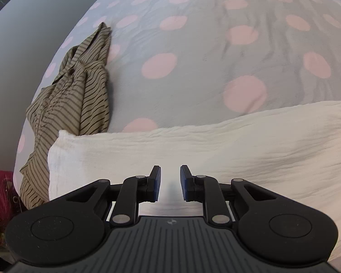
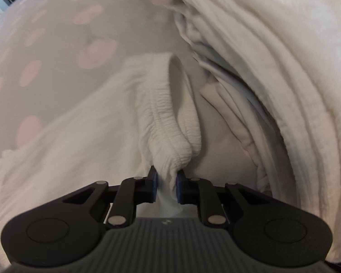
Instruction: Fold clothes
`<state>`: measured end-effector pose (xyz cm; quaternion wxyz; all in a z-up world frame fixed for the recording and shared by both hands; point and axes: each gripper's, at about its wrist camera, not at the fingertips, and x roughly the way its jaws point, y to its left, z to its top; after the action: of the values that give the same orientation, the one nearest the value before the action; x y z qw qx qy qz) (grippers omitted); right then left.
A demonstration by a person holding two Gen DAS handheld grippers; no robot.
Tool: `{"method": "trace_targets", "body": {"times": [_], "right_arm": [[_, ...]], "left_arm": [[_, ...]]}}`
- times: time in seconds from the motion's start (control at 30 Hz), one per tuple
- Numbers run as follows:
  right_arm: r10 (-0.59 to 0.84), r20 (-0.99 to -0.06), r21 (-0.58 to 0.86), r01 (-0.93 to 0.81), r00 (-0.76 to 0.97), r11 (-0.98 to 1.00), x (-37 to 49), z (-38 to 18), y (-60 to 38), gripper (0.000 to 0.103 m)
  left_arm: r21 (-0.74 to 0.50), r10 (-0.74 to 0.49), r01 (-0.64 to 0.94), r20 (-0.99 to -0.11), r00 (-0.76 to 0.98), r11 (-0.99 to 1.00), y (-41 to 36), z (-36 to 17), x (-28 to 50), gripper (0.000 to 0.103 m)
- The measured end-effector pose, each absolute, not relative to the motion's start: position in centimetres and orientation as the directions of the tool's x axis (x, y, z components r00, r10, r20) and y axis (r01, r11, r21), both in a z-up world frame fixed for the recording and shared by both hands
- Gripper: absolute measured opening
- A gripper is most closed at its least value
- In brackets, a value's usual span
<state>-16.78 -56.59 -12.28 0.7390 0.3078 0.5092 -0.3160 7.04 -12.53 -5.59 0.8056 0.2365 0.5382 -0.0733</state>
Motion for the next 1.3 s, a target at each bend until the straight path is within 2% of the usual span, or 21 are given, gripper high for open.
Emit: {"method": "trace_targets", "body": {"times": [0.2,0.37,0.57,0.73,0.83,0.93,1.1,1.2,1.3], "right_arm": [[-0.142,-0.866,0.253,0.665,0.480,0.703,-17.0,-6.2,-52.1,0.017],[-0.131,-0.831,0.232,0.550,0.541,0.803,-15.1,-3.4,-46.6,0.017],[-0.017,-0.851,0.217,0.382,0.525,0.899,-11.2,-4.4,-39.0,0.017],[0.058,-0.899,0.170,0.224,0.434,0.960,-8.5,-7.9,-32.5,0.017],[0.067,-0.923,0.137,0.160,0.379,0.977,-7.4,-9.6,-30.2,0.023],[0.121,-0.930,0.177,0.134,0.346,0.975,-6.9,-10.1,-30.3,0.033],[0.259,-0.873,0.338,0.129,0.414,0.932,-7.6,-7.2,-32.5,0.035],[0.188,-0.851,0.286,0.134,0.490,0.949,-8.1,-5.7,-33.9,0.035],[0.161,-0.864,0.236,0.101,0.477,0.966,-8.0,-6.4,-33.6,0.034]], "left_arm": [[0.246,0.060,0.431,-0.914,0.401,0.868,-14.6,-5.3,5.8,0.017],[0.228,0.026,0.475,-0.918,0.395,0.850,-16.3,-5.5,4.7,0.017],[0.200,-0.025,0.510,-0.916,0.400,0.837,-17.6,-5.3,3.4,0.017],[0.213,-0.017,0.532,-0.919,0.394,0.819,-17.7,-5.9,2.7,0.017],[0.214,-0.011,0.532,-0.921,0.389,0.819,-17.3,-6.0,2.7,0.017],[0.199,-0.016,0.521,-0.926,0.378,0.830,-16.6,-5.9,2.9,0.016],[0.161,-0.041,0.524,-0.935,0.353,0.836,-16.0,-5.7,2.9,0.017],[0.145,-0.055,0.538,-0.939,0.339,0.830,-16.1,-5.8,2.7,0.017],[0.142,-0.060,0.548,-0.941,0.334,0.824,-16.5,-5.9,2.5,0.017]]}}
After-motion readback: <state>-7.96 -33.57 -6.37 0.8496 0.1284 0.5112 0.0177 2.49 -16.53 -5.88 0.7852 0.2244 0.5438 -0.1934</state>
